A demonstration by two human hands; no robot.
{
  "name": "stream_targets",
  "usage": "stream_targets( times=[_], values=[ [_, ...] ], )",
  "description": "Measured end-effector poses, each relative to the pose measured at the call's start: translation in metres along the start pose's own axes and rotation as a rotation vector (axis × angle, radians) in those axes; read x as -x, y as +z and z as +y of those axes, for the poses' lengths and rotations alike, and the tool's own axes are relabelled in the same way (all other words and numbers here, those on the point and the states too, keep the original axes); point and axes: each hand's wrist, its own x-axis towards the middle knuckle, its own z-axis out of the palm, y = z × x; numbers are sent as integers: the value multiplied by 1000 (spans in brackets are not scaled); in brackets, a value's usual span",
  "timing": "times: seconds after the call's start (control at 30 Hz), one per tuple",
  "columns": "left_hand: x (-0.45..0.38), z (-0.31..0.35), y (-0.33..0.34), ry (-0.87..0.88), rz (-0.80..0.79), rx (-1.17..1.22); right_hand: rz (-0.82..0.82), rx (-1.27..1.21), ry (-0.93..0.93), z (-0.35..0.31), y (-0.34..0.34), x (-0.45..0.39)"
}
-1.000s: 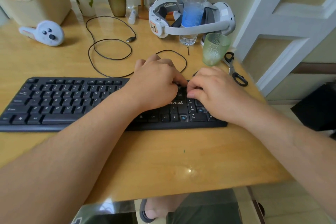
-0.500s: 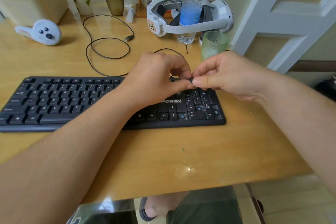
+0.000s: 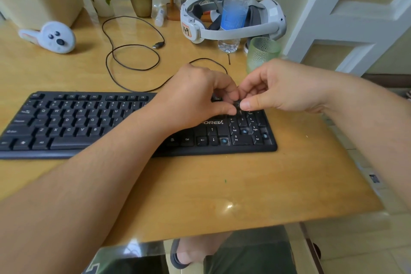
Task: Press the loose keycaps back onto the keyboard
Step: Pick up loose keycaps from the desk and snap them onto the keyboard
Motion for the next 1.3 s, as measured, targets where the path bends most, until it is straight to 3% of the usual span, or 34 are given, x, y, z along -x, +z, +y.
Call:
stream_targets(
  times=[0.27, 0.73, 1.0, 1.3],
  values=[
    [-3, -14, -3, -152, 79, -81, 106, 104, 67, 10, 17, -6],
    [-3, -15, 7, -110, 9, -96, 183, 399, 116, -13, 32, -8],
    [-2, -13, 11, -75, -51, -145, 241, 374, 144, -18, 39, -8],
    [-1, -8, 15, -124, -35, -153, 223, 442, 15, -16, 41, 11]
  ],
)
